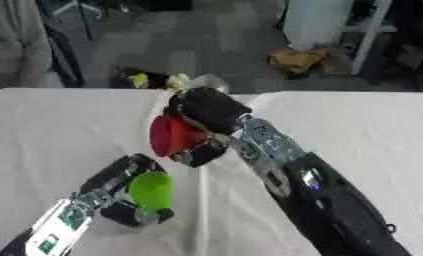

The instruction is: Pour the contents of one cup into another cup.

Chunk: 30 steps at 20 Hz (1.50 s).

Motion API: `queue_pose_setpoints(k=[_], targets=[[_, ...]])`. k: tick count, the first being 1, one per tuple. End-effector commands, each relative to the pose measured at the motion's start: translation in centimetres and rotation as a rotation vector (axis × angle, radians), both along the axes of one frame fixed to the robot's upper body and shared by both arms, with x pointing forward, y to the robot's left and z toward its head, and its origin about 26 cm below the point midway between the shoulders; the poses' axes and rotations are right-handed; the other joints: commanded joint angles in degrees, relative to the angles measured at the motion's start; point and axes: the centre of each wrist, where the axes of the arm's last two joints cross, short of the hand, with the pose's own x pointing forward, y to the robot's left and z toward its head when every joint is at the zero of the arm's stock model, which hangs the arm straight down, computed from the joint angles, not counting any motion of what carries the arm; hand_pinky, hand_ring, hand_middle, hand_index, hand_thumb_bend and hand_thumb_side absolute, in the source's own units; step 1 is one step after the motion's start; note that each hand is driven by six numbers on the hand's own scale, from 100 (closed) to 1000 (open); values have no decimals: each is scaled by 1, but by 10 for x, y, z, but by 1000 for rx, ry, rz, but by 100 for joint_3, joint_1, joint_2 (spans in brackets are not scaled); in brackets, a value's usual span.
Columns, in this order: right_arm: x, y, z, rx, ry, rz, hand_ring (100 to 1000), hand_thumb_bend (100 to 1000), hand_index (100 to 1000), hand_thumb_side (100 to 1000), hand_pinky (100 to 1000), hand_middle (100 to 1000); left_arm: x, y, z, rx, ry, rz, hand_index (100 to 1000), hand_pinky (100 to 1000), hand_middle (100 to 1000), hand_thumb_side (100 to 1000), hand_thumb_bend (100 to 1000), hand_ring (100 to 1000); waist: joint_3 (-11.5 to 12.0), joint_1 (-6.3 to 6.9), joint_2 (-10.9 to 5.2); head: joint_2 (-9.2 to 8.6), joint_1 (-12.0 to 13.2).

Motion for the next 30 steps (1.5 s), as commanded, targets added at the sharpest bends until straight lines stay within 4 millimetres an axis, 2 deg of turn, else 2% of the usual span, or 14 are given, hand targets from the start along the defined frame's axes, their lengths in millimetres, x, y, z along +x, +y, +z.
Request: queue_pose_setpoints(k=[1, 14, 30], targets=[[2, -2, 14, -27, -59, 5, 294, 100, 423, 296, 578, 270, 2, -1, 12, 4, -32, -12, 622, 100, 352, 217, 271, 116, 10, 5, -95, 21, -5], [-6, -5, 24, -137, -215, 44, 328, 100, 446, 324, 596, 302, 2, 0, 12, 6, -32, -10, 630, 100, 352, 215, 269, 122, -9, -14, -103, 14, 13], [-11, 0, 30, -218, -306, 68, 351, 100, 459, 337, 609, 322, 3, 0, 12, 6, -31, -8, 630, 100, 352, 213, 269, 122, -28, -25, -111, 22, 32]])
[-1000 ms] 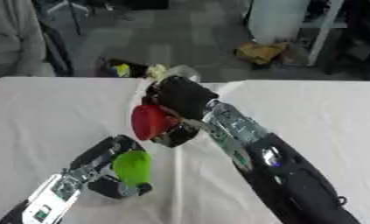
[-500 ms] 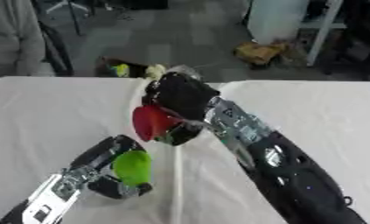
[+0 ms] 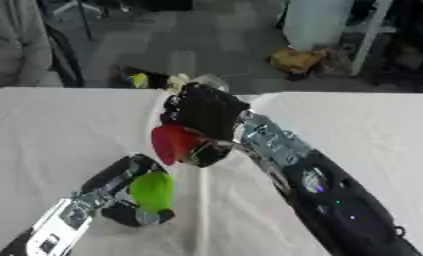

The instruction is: Pour the contents of one cup into another cup.

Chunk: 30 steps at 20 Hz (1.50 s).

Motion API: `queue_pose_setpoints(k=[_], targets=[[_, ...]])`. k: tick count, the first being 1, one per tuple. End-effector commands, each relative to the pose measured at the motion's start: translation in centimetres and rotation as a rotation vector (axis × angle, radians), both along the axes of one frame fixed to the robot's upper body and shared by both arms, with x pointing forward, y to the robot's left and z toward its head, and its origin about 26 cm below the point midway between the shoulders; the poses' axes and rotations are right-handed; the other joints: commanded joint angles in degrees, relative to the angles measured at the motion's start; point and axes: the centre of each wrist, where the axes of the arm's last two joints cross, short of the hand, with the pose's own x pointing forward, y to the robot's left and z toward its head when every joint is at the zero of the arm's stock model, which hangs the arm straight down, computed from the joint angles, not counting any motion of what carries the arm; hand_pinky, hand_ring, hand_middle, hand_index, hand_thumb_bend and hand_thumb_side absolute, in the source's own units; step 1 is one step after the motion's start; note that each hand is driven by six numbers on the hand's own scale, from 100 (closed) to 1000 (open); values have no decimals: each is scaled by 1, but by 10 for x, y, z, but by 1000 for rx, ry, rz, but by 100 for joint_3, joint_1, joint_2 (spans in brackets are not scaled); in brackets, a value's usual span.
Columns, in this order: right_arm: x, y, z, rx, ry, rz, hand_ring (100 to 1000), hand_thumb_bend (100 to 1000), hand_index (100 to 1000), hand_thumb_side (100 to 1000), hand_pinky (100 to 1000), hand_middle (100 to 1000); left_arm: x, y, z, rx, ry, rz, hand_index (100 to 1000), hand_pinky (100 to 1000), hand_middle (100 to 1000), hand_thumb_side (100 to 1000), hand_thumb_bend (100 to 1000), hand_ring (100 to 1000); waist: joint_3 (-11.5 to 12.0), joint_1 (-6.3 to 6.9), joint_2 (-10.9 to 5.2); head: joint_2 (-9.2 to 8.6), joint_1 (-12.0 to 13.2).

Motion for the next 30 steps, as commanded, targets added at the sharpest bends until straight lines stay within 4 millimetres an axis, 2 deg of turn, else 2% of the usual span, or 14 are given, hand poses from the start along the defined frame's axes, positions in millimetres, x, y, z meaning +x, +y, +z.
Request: queue_pose_setpoints(k=[1, 30], targets=[[-2, 0, 16, -13, -57, 10, 351, 100, 459, 337, 609, 323, 3, 0, 12, 1, -34, -7, 630, 100, 352, 213, 269, 122, -7, -1, -111, 21, 16], [-7, 10, 20, -83, -121, 38, 369, 100, 466, 360, 624, 338, 3, 0, 12, 5, -31, -8, 629, 100, 352, 211, 267, 123, 3, -46, -130, 15, 21]])
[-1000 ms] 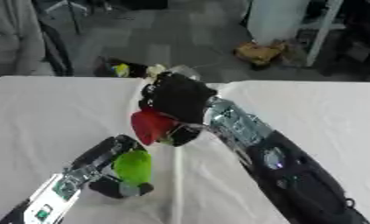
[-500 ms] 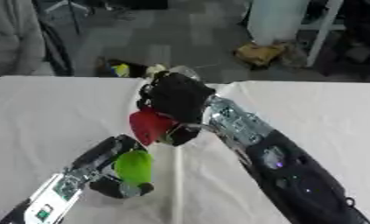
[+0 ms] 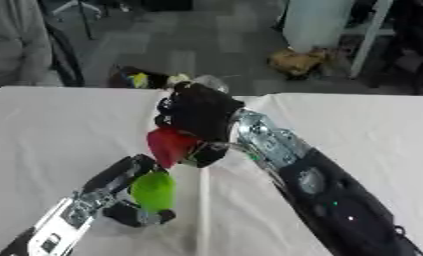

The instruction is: Pour the contents of one cup into another cup.

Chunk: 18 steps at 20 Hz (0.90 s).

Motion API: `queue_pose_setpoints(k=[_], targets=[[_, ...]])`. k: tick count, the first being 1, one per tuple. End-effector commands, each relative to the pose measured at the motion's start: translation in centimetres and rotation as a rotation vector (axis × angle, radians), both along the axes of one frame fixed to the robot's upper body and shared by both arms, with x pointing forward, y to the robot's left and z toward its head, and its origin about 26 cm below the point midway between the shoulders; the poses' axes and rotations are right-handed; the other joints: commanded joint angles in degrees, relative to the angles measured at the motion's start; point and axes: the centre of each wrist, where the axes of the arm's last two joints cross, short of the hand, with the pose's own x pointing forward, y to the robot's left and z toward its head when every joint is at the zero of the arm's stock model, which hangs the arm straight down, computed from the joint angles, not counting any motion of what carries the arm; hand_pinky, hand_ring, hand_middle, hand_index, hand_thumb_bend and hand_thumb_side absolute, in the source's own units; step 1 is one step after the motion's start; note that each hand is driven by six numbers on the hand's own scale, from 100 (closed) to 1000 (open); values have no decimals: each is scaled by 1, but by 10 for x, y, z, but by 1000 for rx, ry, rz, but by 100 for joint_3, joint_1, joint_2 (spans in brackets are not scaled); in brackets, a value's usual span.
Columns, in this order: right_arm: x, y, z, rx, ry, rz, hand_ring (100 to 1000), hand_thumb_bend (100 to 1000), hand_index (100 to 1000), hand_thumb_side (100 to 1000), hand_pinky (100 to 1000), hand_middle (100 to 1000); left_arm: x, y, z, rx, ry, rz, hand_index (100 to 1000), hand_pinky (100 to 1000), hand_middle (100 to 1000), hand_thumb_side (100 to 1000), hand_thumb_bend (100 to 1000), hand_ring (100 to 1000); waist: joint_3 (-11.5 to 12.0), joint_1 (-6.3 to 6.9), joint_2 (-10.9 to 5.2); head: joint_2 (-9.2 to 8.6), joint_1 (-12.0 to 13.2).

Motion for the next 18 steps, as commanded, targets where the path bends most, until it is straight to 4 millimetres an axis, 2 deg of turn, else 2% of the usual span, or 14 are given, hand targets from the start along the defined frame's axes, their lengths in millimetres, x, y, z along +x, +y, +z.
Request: queue_pose_setpoints(k=[1, 18], targets=[[-2, 1, 14, 1, -48, 10, 369, 100, 466, 360, 624, 338, 3, 0, 12, -1, -33, -6, 629, 100, 352, 211, 267, 123, 8, 9, -115, 15, 0], [-1, 3, 13, -26, -57, 19, 375, 100, 467, 364, 627, 341, 4, 1, 11, 6, -31, -6, 629, 100, 351, 210, 264, 123, 13, -12, -121, 16, 12]])
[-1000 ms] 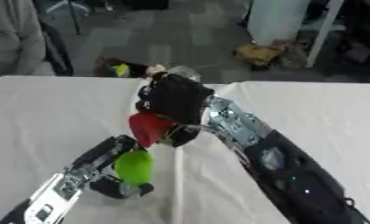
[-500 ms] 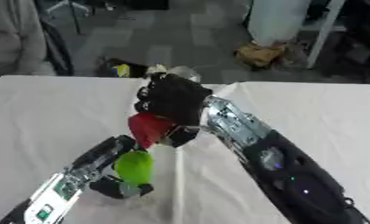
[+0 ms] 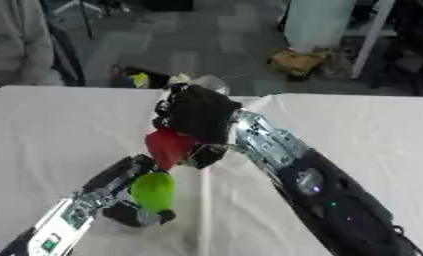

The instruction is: Pour the contents of one cup into another cup.

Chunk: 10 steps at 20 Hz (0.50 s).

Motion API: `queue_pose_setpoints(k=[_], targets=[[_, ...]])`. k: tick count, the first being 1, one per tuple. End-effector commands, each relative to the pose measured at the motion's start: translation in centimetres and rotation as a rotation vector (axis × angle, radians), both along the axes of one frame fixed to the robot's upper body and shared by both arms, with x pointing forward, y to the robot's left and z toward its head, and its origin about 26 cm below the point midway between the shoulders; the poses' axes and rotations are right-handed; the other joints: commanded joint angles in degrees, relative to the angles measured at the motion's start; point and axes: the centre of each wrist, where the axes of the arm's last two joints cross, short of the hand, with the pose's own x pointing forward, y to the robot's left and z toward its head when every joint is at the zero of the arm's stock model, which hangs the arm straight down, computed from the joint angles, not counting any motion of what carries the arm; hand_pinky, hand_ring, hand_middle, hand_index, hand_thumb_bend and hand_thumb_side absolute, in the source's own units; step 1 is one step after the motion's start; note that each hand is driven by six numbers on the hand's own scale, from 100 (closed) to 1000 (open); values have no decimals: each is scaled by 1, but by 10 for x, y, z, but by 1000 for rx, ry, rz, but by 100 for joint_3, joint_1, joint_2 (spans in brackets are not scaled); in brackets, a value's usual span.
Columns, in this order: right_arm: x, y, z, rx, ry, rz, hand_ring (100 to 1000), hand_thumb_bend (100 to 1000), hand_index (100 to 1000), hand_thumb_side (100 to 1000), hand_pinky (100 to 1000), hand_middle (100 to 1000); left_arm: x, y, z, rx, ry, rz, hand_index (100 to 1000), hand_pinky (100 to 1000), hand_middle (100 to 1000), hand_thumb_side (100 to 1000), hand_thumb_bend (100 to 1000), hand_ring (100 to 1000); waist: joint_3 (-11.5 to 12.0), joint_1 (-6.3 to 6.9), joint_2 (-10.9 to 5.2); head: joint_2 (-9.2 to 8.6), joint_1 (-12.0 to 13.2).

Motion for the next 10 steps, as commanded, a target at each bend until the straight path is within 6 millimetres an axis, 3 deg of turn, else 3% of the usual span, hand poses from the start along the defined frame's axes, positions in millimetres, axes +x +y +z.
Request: queue_pose_setpoints(k=[1, 10], targets=[[-1, 2, 12, -11, -43, 9, 375, 100, 467, 364, 627, 342, 3, 1, 12, 4, -33, -5, 629, 100, 351, 210, 264, 123, -7, 0, -121, 18, 12], [0, 3, 11, -31, -51, 11, 378, 100, 469, 368, 630, 345, 3, 1, 11, 5, -30, -6, 629, 100, 352, 210, 263, 124, -11, -5, -125, 19, 12]])
